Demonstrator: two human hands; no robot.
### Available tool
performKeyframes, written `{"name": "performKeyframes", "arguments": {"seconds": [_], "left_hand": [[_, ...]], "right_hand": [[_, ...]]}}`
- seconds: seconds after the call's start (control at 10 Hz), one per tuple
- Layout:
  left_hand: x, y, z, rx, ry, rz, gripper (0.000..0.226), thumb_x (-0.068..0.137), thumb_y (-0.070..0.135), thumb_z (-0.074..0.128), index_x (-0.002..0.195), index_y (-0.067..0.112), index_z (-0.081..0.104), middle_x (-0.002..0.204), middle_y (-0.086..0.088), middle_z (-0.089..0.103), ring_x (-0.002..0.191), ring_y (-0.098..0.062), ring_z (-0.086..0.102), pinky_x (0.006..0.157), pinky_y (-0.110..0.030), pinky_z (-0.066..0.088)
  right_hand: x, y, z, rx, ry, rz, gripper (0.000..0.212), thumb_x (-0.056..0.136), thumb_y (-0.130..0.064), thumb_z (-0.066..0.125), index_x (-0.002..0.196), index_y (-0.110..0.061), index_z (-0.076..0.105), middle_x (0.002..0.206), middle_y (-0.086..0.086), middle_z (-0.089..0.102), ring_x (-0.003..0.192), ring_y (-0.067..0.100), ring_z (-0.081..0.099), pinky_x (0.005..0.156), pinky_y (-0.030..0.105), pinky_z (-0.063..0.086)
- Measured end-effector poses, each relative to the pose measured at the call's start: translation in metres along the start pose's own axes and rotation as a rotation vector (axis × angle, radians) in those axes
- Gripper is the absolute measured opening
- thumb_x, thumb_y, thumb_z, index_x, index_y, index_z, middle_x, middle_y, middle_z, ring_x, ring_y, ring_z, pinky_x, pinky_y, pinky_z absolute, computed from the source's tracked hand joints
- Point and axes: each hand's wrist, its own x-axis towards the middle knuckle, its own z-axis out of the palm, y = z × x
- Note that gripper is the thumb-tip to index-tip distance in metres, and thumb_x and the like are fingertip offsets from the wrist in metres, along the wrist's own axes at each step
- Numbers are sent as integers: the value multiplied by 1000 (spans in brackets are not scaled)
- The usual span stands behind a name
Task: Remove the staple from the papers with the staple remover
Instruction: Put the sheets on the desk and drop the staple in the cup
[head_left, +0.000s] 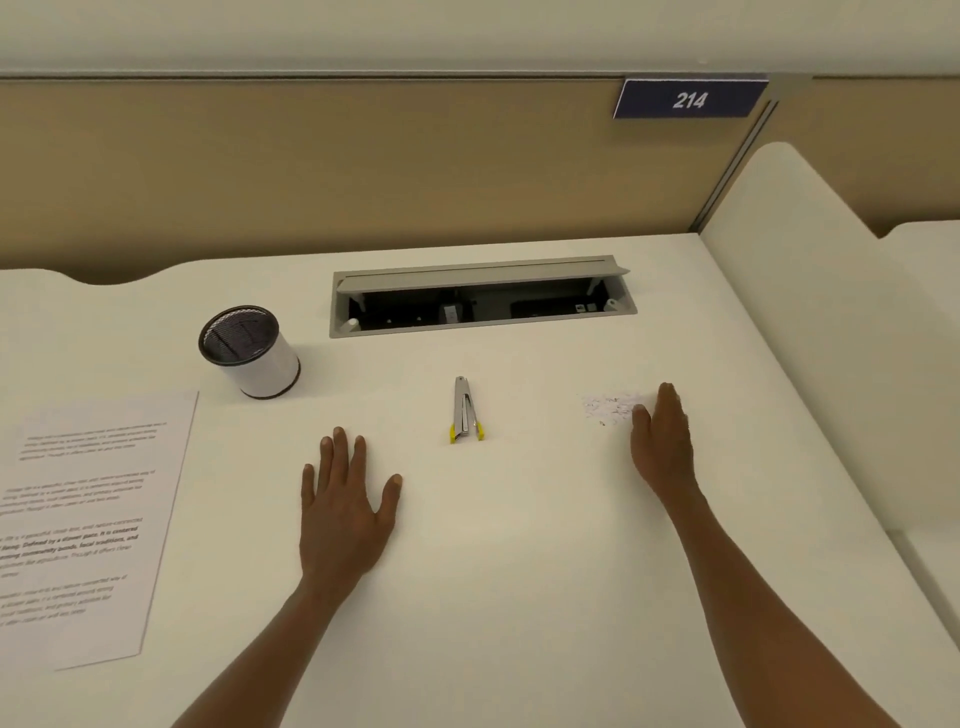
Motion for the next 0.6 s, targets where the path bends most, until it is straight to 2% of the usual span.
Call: {"name": "performKeyframes", "arguments": {"seconds": [0.1,0.2,0.3,0.4,0.5,0.6], "left_hand": [[0,0,0,5,4,-1,81,95,63,24,156,11,30,168,-7,14,156,-22,8,125,-47,12],[0,0,0,18,2,-1,81,94,63,24,155,11,31,167,-8,15,155,-23,10,125,-48,13],[1,-1,-1,21,0,-4,80,95,63,25,155,11,31,168,-8,15,155,-23,10,125,-48,13],[1,0,-1,14,-2,-8,80,95,63,26,156,11,30,168,-7,14,156,-22,9,125,-48,12],[0,0,-1,17,-7,-6,80,95,62,26,156,11,30,168,-8,13,156,-22,8,125,-46,11],[0,-1,-1,15,-5,-4,79,95,62,27,156,11,30,168,-8,14,156,-23,8,125,-46,11]], "right_hand": [[-4,5,13,-140,-100,-43,63,103,-23,37,150,8,8,160,22,9,150,32,6,121,42,4],[-5,-2,22,-178,-169,-126,62,103,-24,33,152,3,4,161,18,3,150,27,1,121,38,-1],[-8,-9,27,-149,-197,-221,58,102,-22,29,152,0,10,162,14,8,150,23,4,121,34,0],[-10,-15,21,-23,-133,-237,51,100,-10,37,150,-4,28,158,11,27,147,22,21,119,28,13],[3,-16,14,-117,-107,-274,46,98,-10,45,143,-3,42,152,19,34,142,31,29,114,34,25],[10,-21,14,-243,-189,-384,37,99,-15,45,134,-5,48,145,19,38,131,36,37,105,42,39]]}}
